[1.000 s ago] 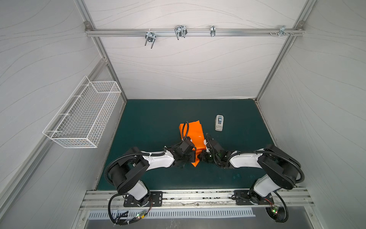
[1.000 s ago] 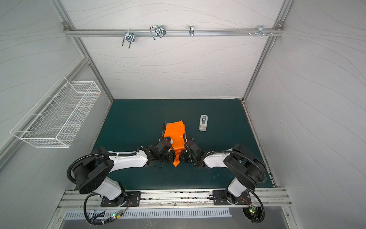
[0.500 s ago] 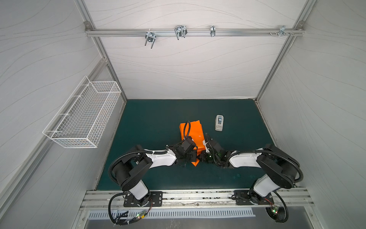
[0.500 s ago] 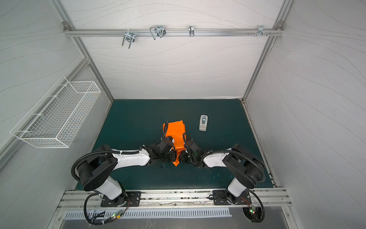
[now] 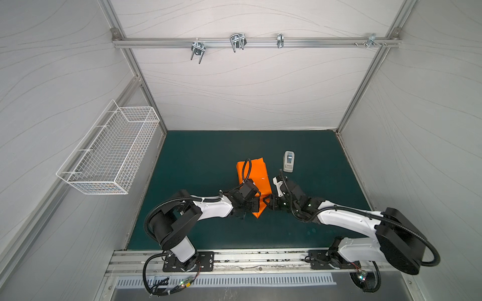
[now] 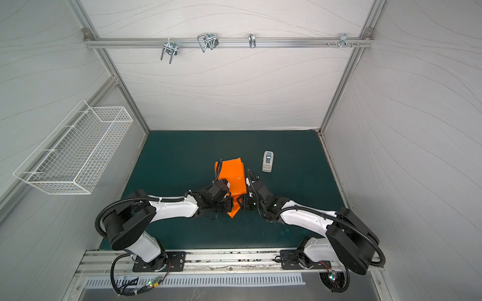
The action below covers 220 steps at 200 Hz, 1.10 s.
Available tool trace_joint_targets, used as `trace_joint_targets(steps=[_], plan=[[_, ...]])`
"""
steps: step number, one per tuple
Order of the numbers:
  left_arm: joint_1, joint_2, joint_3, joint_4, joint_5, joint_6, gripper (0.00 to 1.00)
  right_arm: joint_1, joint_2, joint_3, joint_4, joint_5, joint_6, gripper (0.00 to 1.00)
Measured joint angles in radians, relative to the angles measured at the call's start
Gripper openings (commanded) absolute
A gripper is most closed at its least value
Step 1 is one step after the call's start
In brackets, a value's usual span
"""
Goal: Wrap a gift box in wrapping paper
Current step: Fold the wrapping paper for the gift box.
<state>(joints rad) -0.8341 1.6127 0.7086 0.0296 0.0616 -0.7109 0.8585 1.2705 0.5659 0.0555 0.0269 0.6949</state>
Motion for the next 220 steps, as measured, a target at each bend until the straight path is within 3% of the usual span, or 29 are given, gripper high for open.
trace_joint_targets(steps=[39, 68, 89, 116, 142, 157, 200, 220], plan=[[0.0, 0.0, 0.01, -0.005, 0.002, 0.0, 0.02, -0.069, -0.009, 0.004, -0.066, 0.023, -0.092, 0.66], [0.0, 0.0, 0.013, -0.004, 0.002, 0.0, 0.02, -0.064, 0.011, 0.013, -0.093, 0.045, -0.172, 0.75], [0.0, 0.0, 0.013, -0.005, 0.002, 0.0, 0.02, -0.047, 0.021, 0.013, -0.096, 0.094, -0.211, 0.73], [0.0, 0.0, 0.013, -0.005, 0.002, 0.0, 0.02, -0.03, 0.023, 0.013, -0.108, 0.117, -0.232, 0.55], [0.0, 0.0, 0.013, -0.003, 0.002, 0.001, 0.02, -0.007, 0.002, -0.023, -0.096, 0.073, -0.207, 0.29], [0.0, 0.0, 0.013, -0.003, 0.002, 0.001, 0.02, 0.018, -0.024, -0.063, -0.073, 0.033, -0.179, 0.25], [0.0, 0.001, 0.013, -0.002, 0.002, 0.0, 0.02, 0.075, -0.027, -0.215, 0.167, -0.121, -0.095, 0.0], [0.0, 0.007, 0.014, -0.002, 0.002, 0.001, 0.02, 0.084, 0.042, -0.218, 0.263, -0.169, -0.08, 0.0]])
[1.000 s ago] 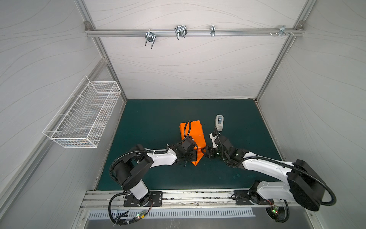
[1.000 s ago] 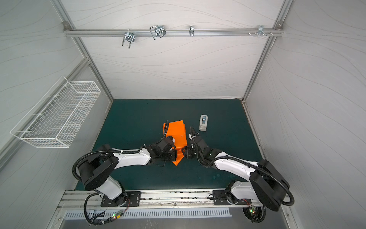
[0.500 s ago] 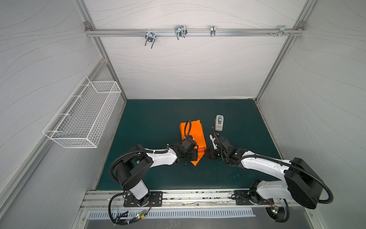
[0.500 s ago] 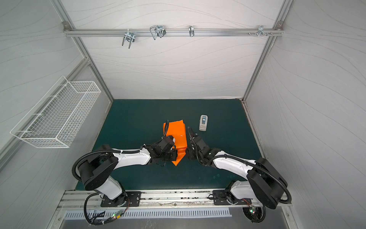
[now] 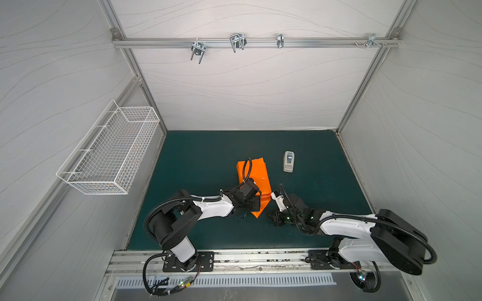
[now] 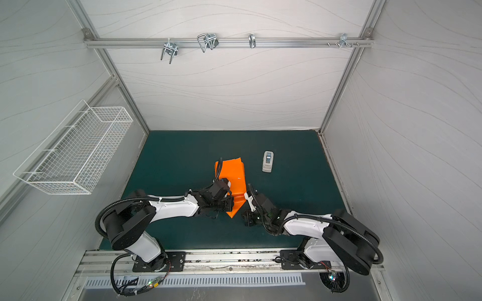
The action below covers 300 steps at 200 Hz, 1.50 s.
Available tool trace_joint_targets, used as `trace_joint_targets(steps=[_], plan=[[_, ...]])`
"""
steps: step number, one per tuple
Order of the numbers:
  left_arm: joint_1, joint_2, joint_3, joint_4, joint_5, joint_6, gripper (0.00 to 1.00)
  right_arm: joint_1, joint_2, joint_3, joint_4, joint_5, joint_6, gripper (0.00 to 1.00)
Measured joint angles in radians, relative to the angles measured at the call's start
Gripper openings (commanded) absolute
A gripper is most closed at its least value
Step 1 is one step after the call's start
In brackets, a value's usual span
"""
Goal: Wrap a gift box in wrapping paper
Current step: Fold the wrapping paper for the gift box.
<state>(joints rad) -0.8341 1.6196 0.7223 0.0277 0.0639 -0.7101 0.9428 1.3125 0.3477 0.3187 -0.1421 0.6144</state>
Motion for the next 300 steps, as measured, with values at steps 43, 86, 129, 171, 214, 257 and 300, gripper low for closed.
trace_joint_targets(steps=[43, 86, 129, 171, 214, 257, 300], plan=[[0.0, 0.007, 0.004, -0.001, 0.0, 0.0, 0.02, 0.003, 0.085, 0.018, 0.145, -0.051, 0.023, 0.0], [0.0, 0.009, 0.018, -0.002, 0.001, 0.0, 0.02, 0.005, 0.107, 0.04, 0.203, -0.065, 0.026, 0.0], [0.0, 0.014, 0.024, -0.003, 0.003, 0.0, 0.02, 0.005, 0.166, 0.045, 0.256, -0.097, 0.03, 0.0], [0.0, 0.017, 0.029, -0.004, 0.003, 0.0, 0.02, 0.005, 0.198, 0.042, 0.315, -0.111, 0.048, 0.0], [0.0, 0.015, 0.053, -0.04, 0.014, 0.02, 0.02, 0.005, 0.187, 0.035, 0.318, -0.112, 0.047, 0.0], [0.0, -0.06, 0.118, -0.158, 0.032, 0.061, 0.08, 0.005, -0.035, 0.023, 0.153, -0.076, 0.004, 0.13], [0.0, -0.248, 0.289, -0.421, -0.008, 0.121, 0.22, -0.006, -0.311, 0.13, -0.275, 0.103, -0.124, 0.61]])
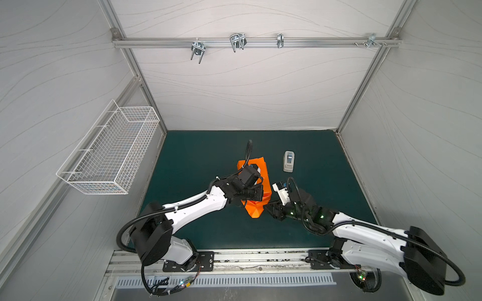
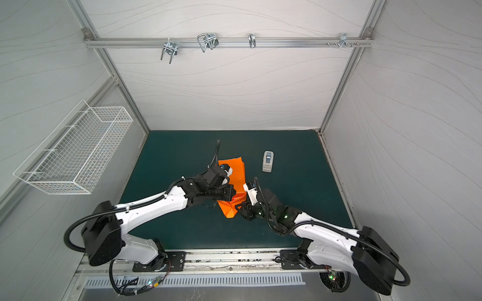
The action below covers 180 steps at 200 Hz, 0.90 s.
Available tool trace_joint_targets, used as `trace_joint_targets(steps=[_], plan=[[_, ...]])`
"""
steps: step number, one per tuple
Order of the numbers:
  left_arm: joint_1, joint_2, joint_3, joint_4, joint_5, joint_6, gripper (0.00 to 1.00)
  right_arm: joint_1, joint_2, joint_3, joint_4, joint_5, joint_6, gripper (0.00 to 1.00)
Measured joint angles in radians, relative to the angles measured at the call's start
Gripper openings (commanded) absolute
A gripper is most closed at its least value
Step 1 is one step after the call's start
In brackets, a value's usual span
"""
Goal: Wrap a gift box in wrapping paper
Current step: Fold the wrapping paper for the gift box, then move the gift box to the center of the table.
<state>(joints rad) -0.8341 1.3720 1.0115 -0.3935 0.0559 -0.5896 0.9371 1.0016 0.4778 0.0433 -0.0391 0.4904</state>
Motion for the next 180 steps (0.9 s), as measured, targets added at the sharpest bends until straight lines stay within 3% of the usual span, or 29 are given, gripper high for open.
trace_joint_targets(steps=[21, 38, 55, 82, 101, 116, 180], plan=[[0.008, -0.11, 0.015, -0.092, -0.044, 0.009, 0.27, -0.078, -0.031, 0.082, -0.143, 0.037, -0.043, 0.6], [0.03, -0.181, -0.056, -0.116, -0.054, -0.006, 0.27, -0.154, -0.027, 0.109, -0.199, 0.036, -0.067, 0.64], [0.06, -0.223, -0.19, -0.117, -0.06, -0.04, 0.24, -0.179, 0.022, 0.136, -0.249, 0.039, -0.101, 0.45], [0.101, -0.227, -0.389, -0.108, -0.059, -0.097, 0.2, -0.2, 0.157, 0.154, -0.255, -0.005, -0.114, 0.38], [0.125, -0.212, -0.452, -0.079, -0.046, -0.115, 0.19, -0.198, 0.243, 0.133, -0.242, -0.027, -0.113, 0.56], [0.143, -0.192, -0.459, -0.035, -0.03, -0.119, 0.21, -0.195, 0.289, 0.118, -0.224, -0.035, -0.119, 0.65], [0.167, -0.098, -0.465, 0.21, 0.026, -0.032, 0.39, -0.192, 0.362, 0.066, -0.026, -0.071, -0.183, 0.74]])
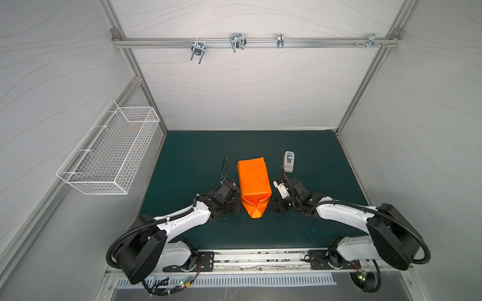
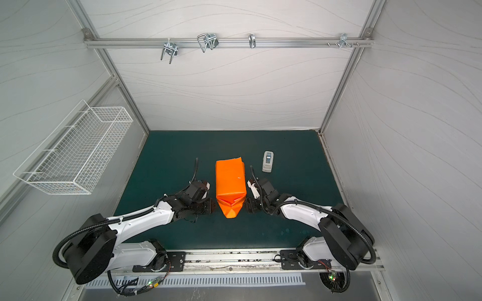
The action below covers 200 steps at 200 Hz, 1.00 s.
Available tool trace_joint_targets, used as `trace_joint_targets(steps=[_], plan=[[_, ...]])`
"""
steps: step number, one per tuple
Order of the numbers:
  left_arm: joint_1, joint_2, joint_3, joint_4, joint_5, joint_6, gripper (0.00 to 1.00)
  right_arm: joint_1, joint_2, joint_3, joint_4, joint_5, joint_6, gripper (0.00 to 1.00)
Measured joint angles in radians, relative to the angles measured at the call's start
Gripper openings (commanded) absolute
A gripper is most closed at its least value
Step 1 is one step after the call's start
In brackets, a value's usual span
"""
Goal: Wrap a gift box in wrapping paper
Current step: Move the gift box to the center of the table.
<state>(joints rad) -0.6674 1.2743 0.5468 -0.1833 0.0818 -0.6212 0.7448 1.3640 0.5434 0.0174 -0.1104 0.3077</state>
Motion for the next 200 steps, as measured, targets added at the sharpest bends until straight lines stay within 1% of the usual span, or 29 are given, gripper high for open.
trace_joint_targets(steps=[14, 48, 70, 92, 120, 155, 186, 200], plan=[[0.0, 0.019, -0.012, 0.051, 0.0, 0.02, 0.42, 0.0, 0.026, -0.011, 0.042, -0.004, -0.014, 0.76], [0.0, 0.072, -0.045, 0.166, -0.015, 0.058, 0.43, 0.0, 0.083, -0.018, 0.137, -0.006, -0.029, 0.77], [0.0, 0.106, -0.055, 0.232, -0.026, 0.069, 0.44, 0.001, 0.114, -0.014, 0.188, -0.006, -0.027, 0.76], [0.0, 0.134, -0.055, 0.281, -0.042, 0.067, 0.44, 0.008, 0.15, 0.002, 0.228, 0.001, -0.016, 0.71], [-0.009, 0.163, -0.046, 0.316, -0.075, 0.038, 0.44, 0.038, 0.184, 0.018, 0.262, 0.025, 0.006, 0.67], [-0.03, 0.206, -0.013, 0.33, -0.113, -0.01, 0.44, 0.068, 0.213, 0.039, 0.279, 0.055, 0.042, 0.65], [-0.048, 0.219, -0.003, 0.333, -0.135, -0.058, 0.44, 0.072, 0.231, 0.052, 0.29, 0.061, 0.08, 0.64], [-0.054, 0.219, -0.003, 0.333, -0.143, -0.084, 0.44, 0.078, 0.239, 0.061, 0.29, 0.07, 0.098, 0.62]])
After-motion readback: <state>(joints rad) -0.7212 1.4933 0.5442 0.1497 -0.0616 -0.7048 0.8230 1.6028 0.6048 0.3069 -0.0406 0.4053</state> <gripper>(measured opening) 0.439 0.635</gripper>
